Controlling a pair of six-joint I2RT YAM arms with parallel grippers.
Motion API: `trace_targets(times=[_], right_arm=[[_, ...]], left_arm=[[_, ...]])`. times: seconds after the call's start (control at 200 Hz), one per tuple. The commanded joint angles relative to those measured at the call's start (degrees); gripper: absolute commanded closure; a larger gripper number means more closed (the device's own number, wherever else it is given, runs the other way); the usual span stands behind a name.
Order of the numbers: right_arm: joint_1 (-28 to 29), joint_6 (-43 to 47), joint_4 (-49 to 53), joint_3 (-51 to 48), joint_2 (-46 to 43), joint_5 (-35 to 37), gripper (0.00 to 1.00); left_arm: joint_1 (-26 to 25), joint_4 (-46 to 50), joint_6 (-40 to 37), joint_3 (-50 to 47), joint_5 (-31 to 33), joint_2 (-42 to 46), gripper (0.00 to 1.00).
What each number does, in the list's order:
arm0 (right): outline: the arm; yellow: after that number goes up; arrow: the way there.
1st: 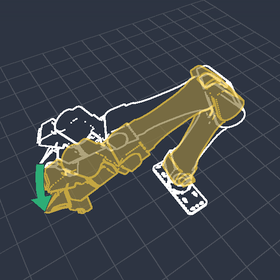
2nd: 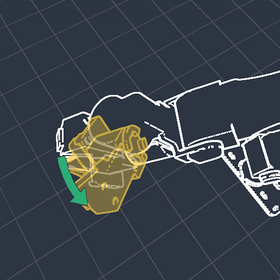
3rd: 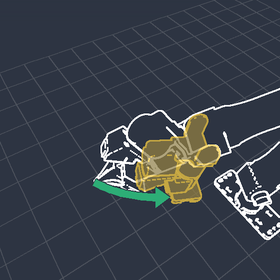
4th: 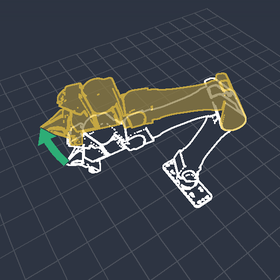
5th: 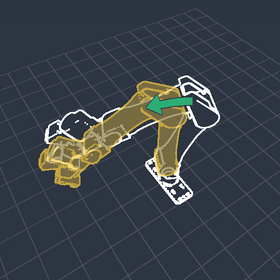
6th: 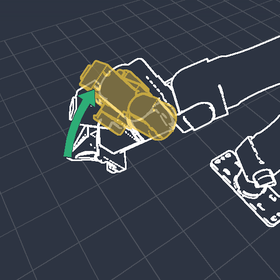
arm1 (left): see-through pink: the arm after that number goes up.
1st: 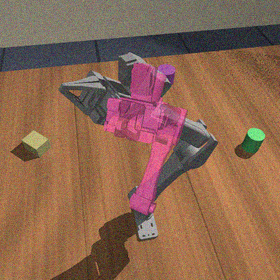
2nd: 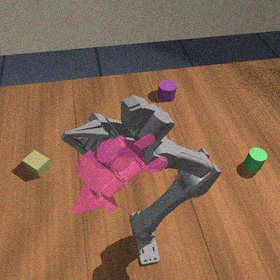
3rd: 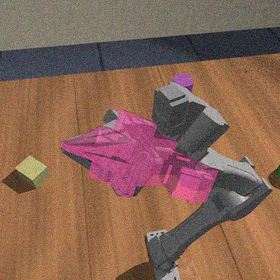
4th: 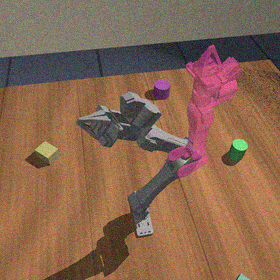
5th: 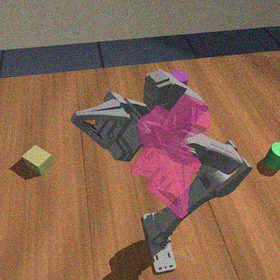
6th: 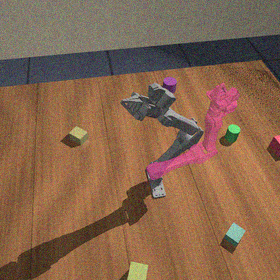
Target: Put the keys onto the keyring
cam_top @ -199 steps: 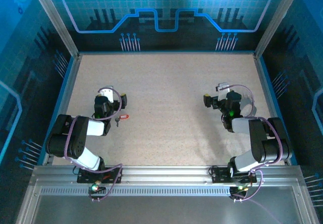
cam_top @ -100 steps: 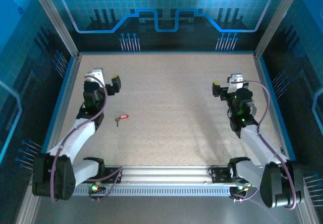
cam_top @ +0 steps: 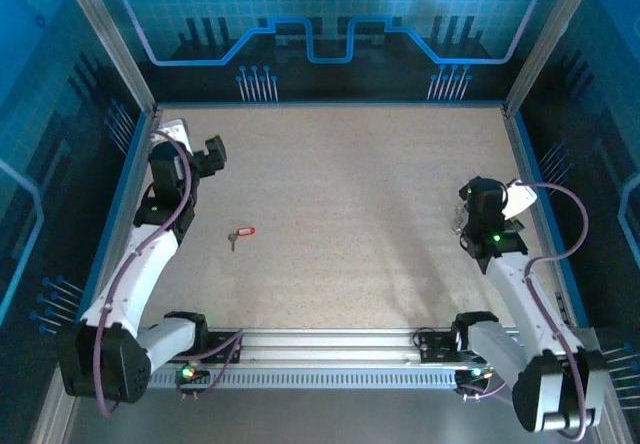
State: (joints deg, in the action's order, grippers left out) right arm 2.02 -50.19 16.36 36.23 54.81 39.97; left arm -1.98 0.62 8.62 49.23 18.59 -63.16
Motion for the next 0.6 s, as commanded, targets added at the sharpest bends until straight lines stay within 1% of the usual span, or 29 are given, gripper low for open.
trace_targets(times=[0.0,0.09,0.165,0.2,0.245,0.305,0.38,0.395,0.515,0.595], right_arm=[[-1.98,-1.79,2.76,2.04,4.88,-4.18,0.00],[-2.82,0.47,-0.86,2.18,10.41,-10.90,0.00],[-3.48,6.43,-4.97,3.96,16.77,-16.85,0.00],[-3.87,9.15,-3.79,6.80,20.91,-17.71,0.01],[-4.71,9.59,-0.34,10.25,25.04,-17.46,0.00],[-5.83,11.51,0.89,13.59,30.13,-20.31,0.00],[-6.24,12.71,-0.24,13.81,33.14,-23.04,0.00],[-6.28,13.22,-0.42,15.31,33.55,-23.77,0.00],[-7.62,14.11,2.14,18.35,37.43,-26.95,0.00],[-9.29,13.72,3.88,20.25,40.27,-29.80,0.00]], left_arm=[[0.40,3.81,3.45,0.85,-4.12,-2.09,0.01],[0.41,6.96,3.63,3.37,-7.34,-3.81,0.01],[0.36,6.75,3.38,2.71,-8.89,-4.80,0.01],[0.15,5.35,3.33,1.64,-8.70,-5.42,0.01],[0.01,4.24,3.12,0.76,-8.53,-6.63,0.01],[-0.29,5.28,2.34,1.65,-8.44,-8.49,0.01],[-0.81,8.05,1.33,3.85,-7.81,-10.02,0.01],[-0.91,8.28,1.23,4.00,-7.71,-10.12,0.01],[-1.34,6.96,1.39,2.92,-7.95,-9.66,0.01],[-1.36,7.52,3.92,3.36,-8.32,-8.94,0.01]])
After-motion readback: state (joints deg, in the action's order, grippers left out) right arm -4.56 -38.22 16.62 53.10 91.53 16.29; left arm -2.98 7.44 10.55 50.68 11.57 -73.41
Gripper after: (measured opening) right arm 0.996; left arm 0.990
